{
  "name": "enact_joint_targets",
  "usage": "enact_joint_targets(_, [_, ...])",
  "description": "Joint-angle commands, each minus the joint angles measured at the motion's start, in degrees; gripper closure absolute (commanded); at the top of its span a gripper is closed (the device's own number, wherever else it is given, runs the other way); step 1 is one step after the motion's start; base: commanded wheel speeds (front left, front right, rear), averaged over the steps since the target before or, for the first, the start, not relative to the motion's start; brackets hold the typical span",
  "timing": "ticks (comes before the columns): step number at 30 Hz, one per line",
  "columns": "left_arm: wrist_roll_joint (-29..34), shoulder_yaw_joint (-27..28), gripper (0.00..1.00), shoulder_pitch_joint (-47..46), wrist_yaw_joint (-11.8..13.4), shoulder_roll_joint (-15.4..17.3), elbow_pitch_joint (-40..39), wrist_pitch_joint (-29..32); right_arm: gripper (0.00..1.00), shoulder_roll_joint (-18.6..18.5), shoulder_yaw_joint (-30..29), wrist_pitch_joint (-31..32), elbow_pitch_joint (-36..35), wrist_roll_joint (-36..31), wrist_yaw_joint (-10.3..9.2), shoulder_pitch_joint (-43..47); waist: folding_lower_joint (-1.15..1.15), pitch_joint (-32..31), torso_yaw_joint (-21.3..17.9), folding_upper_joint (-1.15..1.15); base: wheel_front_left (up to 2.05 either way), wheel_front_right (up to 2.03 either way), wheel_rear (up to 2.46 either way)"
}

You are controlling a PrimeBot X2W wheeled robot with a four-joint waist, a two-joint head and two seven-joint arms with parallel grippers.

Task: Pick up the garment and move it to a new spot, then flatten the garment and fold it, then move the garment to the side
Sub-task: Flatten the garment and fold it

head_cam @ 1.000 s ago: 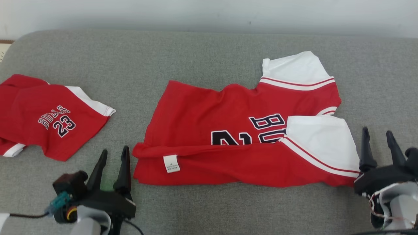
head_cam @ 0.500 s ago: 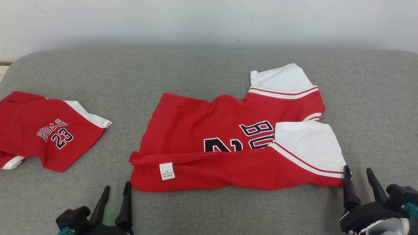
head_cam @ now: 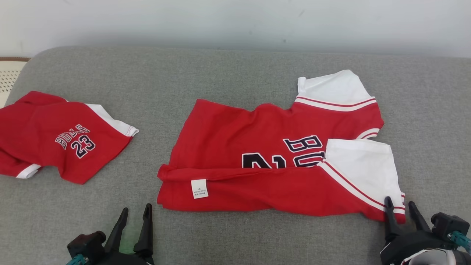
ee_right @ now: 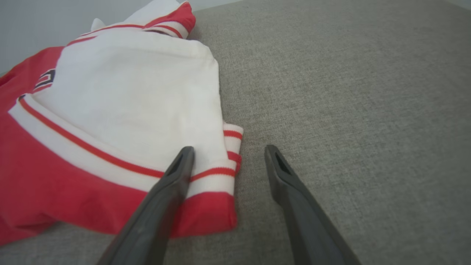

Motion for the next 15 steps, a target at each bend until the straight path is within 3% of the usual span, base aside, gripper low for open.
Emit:
enact_joint_targets(1, [0.2, 0.2, 0.00, 0.8, -0.2, 0.1, -0.1, -0.2, 0.26, 0.4, 0.2, 0.1, 0.9, -0.1, -0.08, -0.2, 0.00, 0.1, 0.4, 0.00, 0.00, 0.00, 0.00])
enact_joint_targets(2, [0.2, 0.2, 0.00, 0.9, -0.2, 0.1, -0.2, -0.2, 0.60, 0.5, 0.2, 0.1, 1.3, 0.0, -0.08, -0.2, 0.00, 0.0, 0.5, 0.00, 0.00, 0.00, 0.00])
enact_joint_targets(3, [0.1, 0.2, 0.00, 1.0, -0.3, 0.1, -0.2, -0.2, 0.75, 0.5, 0.2, 0.1, 1.6, 0.0, -0.08, -0.3, 0.00, 0.0, 0.5, 0.00, 0.00, 0.00, 0.00])
enact_joint_targets(4, [0.0, 0.1, 0.00, 1.1, -0.3, 0.1, -0.3, -0.2, 1.00, 0.5, 0.3, 0.1, 1.9, 0.0, -0.08, -0.3, 0.00, -0.1, 0.6, 0.00, 0.00, 0.00, 0.00])
enact_joint_targets(15, [-3.6, -2.9, 0.00, 0.6, -1.6, 0.1, -0.2, -0.2, 1.00, -1.4, -2.0, 0.0, 0.6, -0.5, -0.09, 0.4, 0.00, -0.7, -0.2, 0.00, 0.00, 0.00, 0.00])
